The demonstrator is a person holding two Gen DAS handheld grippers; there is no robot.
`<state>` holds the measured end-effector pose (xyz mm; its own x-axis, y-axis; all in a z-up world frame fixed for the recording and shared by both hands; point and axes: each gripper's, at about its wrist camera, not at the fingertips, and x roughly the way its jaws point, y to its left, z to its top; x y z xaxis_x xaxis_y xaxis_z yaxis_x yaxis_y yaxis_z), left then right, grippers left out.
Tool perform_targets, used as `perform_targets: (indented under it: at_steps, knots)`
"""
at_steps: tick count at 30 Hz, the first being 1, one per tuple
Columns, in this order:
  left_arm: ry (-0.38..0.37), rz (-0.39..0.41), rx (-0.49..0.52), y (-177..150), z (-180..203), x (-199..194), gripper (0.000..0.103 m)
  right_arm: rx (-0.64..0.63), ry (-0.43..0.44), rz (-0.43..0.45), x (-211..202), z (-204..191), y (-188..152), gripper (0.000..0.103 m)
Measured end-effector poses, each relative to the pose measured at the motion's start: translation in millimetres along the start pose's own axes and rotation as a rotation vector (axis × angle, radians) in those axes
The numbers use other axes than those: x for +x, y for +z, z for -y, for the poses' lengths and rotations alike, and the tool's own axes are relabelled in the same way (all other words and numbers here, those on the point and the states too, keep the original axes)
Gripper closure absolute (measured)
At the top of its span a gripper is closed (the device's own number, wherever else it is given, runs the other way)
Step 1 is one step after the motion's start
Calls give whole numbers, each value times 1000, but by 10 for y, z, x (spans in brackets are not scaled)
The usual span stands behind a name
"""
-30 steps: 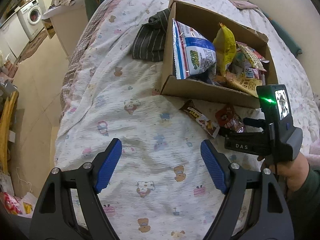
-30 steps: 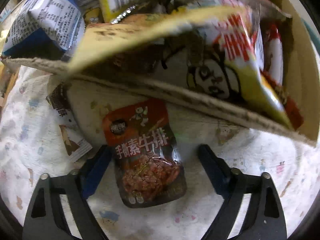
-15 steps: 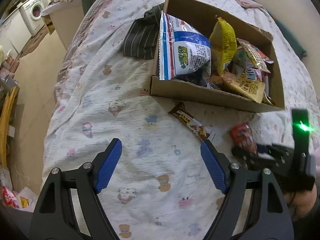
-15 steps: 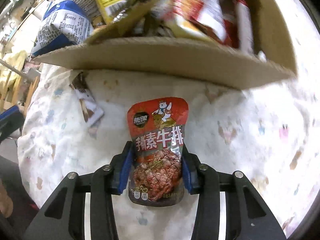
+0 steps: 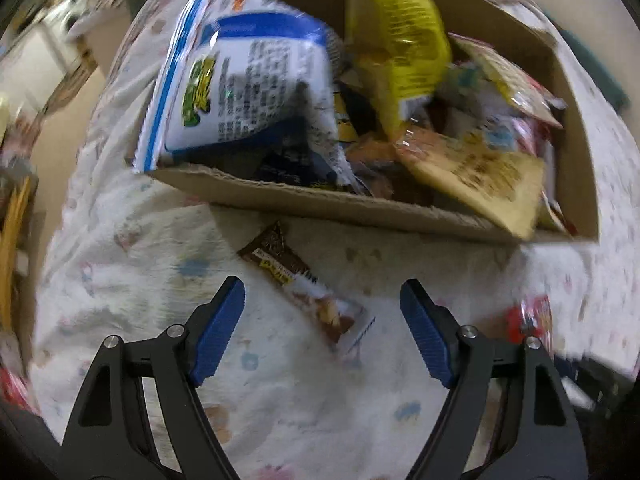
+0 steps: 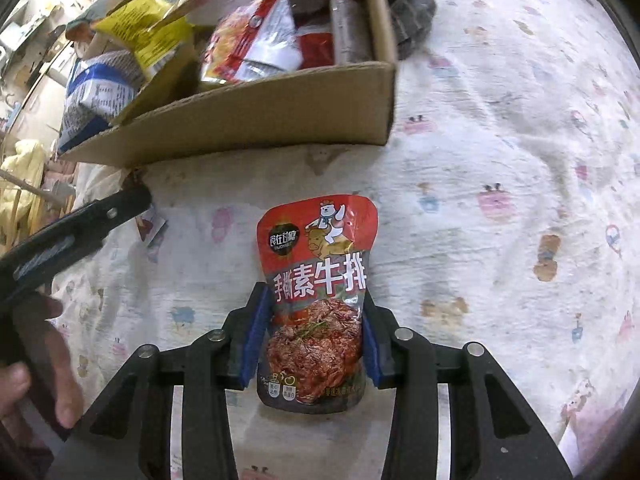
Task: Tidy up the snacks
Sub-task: 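Grasp the red beef-jerky packet with the right gripper while the left grasps the brown chocolate bar, then carry both held snacks up over the box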
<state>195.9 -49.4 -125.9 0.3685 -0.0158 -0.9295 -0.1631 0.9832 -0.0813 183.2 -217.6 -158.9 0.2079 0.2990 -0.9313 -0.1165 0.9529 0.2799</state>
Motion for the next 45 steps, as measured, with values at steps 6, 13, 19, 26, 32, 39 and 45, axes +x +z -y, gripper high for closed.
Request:
perform_targets:
  at_steps: [6,13,19,26,32,39,45]
  knots:
    - [42,-91,-31,64,-66,303,38,6,16,12,-148,133,-23,60]
    - [71,-90,-35,-26,-180,239,82,-17,21,14,-197,67,-30,60]
    - [53,-101,-22,-153,-308,152,88,-28,48,35,-279,39,-36,60]
    - [57,-123,28,-379,-343,-4,88,-54,66,57,-452,25,-78,60]
    - [57,-63,41,-493,-409,-316,88,-64,85,76,-577,13,-126,60]
    - [27,109,117,-581,-409,-1004,88,-82,122,126,-801,8,-186,60]
    - [10,180,170,-524,-204,-1357,88,-78,151,170,-1022,110,-259,60]
